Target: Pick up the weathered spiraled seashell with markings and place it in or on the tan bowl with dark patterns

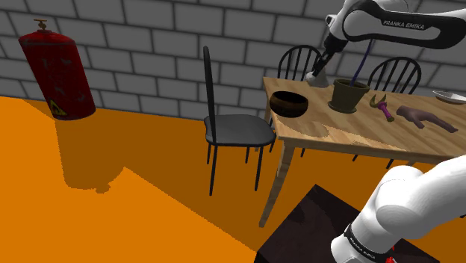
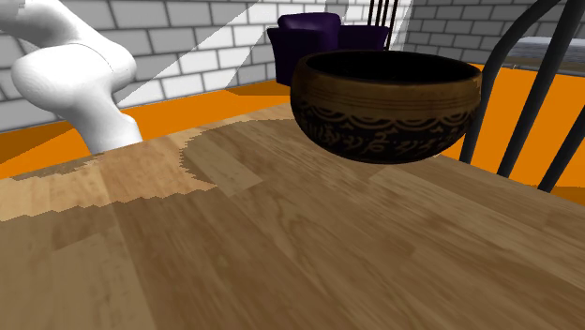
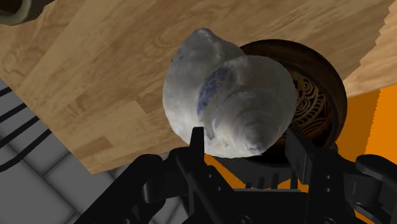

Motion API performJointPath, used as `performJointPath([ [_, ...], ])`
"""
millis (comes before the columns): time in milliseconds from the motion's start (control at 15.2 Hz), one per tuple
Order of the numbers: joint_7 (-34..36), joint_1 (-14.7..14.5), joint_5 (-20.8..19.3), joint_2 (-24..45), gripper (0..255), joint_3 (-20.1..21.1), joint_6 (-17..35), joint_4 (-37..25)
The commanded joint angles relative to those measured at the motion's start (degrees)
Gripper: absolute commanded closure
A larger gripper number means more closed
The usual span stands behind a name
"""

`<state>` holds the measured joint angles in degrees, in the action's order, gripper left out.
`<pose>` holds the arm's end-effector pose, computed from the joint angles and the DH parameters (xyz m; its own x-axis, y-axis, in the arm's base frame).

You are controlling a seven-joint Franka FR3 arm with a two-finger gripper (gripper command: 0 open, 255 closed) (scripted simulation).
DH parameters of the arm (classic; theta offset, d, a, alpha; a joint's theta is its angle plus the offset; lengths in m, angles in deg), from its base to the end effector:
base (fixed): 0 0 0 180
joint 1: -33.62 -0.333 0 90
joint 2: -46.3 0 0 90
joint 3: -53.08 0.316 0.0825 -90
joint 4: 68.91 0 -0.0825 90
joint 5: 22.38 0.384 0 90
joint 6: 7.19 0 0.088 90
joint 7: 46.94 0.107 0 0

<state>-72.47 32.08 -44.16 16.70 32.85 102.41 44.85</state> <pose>0.3824 -0.2045 0.6946 0.9375 0.2203 0.2694 0.1153 -0.9270 0.3569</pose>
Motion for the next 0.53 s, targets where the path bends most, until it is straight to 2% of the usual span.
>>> performJointPath([
  [0,0.95,-1.10,1.15,4.35,255,0.44,-0.18,-4.17],
  [396,2.53,-3.55,4.94,17.83,255,0.91,-1.74,-18.13],
  [462,2.77,-3.52,4.77,17.53,255,0.92,-0.97,-17.04],
])
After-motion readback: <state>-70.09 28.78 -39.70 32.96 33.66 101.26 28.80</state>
